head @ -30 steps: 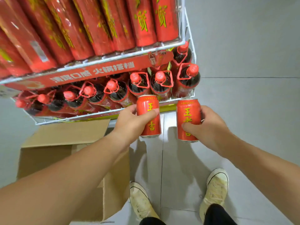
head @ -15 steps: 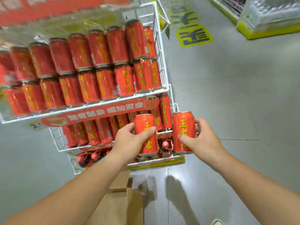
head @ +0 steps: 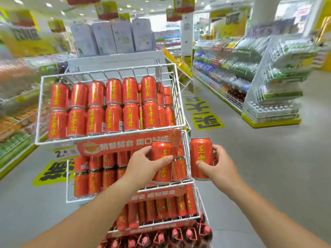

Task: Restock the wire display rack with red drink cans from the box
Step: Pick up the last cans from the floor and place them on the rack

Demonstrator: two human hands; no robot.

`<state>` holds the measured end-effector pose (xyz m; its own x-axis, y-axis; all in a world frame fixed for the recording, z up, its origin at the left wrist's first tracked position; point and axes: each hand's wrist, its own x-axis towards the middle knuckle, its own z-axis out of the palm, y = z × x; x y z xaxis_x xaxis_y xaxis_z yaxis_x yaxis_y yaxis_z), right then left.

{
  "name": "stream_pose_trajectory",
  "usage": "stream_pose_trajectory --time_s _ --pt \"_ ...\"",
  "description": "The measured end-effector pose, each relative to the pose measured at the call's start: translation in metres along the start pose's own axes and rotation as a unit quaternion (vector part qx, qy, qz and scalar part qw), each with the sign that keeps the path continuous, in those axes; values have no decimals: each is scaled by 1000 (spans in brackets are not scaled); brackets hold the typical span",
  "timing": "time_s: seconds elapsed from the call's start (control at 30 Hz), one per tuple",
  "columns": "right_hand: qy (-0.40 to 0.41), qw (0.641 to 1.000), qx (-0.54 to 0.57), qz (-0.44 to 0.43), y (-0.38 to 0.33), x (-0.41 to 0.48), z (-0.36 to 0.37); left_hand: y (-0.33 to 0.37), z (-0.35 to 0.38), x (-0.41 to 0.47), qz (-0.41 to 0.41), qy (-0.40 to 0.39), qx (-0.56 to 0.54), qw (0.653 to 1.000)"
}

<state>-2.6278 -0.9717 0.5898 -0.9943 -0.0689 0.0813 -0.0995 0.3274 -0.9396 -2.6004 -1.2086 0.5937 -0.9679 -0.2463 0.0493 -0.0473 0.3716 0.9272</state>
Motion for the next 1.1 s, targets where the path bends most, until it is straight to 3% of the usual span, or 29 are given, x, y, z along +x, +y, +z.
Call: stream_pose_trajectory --time_s 0.23,0.47,0.87,1.1 --pt "17 998 9 -60 -95 21 11 76 -68 4 57 68 -4 996" --pt "-6 998 -43 -50 -144 69 39 102 -117 13 59 105 3 993" --pt "27 990 -134 26 -143 152 98 84 -143 18 59 128 -28 990" --pt "58 989 -105 89 -121 163 119 80 -143 10 62 75 -59 994"
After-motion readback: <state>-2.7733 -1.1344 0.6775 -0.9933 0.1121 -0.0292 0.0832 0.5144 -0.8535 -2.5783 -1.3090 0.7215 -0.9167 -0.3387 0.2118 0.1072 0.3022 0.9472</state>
